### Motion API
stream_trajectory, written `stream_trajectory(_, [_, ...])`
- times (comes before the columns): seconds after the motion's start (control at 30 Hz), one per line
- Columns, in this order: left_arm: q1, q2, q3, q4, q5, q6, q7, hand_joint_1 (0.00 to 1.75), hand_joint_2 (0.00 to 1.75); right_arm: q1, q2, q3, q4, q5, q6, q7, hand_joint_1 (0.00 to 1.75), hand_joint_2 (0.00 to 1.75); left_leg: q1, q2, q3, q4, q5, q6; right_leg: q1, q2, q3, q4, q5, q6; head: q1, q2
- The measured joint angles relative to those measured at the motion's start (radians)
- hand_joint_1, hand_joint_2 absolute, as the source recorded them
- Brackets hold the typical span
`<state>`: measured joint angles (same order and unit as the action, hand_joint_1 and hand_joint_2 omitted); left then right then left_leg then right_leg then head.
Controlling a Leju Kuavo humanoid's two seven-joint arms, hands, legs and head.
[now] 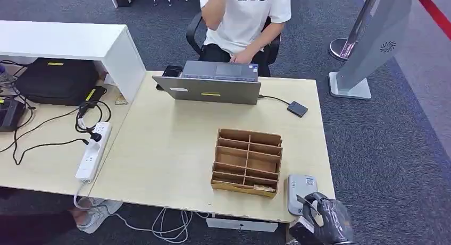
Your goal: Pass the card to the sensor for recognition and then transmit it.
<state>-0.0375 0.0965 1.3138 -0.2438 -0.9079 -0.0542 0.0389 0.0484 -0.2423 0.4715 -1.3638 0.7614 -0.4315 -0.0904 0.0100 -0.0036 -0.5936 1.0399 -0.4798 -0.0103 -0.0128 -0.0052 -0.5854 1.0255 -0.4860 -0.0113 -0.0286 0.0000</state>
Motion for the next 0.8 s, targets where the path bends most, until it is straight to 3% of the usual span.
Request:
stream_trajectory(0.23, [0.0, 0.0, 0.0, 0.0, -0.003, 0.0, 0.002, 0.0, 1.75, -0.008, 0.008, 0.01, 0.025, 0.007, -0.012, 0.008, 1.75, 1.75, 0.0, 0.0, 0.0, 0.0, 0.0, 0.0, 0.0, 0.0, 0.0, 0.0, 0.0, 0.0, 0.0, 0.0])
stream_trajectory(0.53, [0.0, 0.0, 0.005, 0.0, -0.012, 0.003, 0.002, 0.0, 1.75, 0.004, 0.004, 0.002, -0.004, 0.108, -0.074, 0.086, 1.75, 1.75, 0.0, 0.0, 0.0, 0.0, 0.0, 0.0, 0.0, 0.0, 0.0, 0.0, 0.0, 0.0, 0.0, 0.0])
stream_trajectory(0.8, [0.0, 0.0, 0.024, 0.0, -0.011, 0.007, 0.002, 0.0, 1.75, 0.044, -0.015, -0.011, -0.113, 0.075, -0.098, 0.068, 1.75, 1.75, 0.0, 0.0, 0.0, 0.0, 0.0, 0.0, 0.0, 0.0, 0.0, 0.0, 0.0, 0.0, 0.0, 0.0])
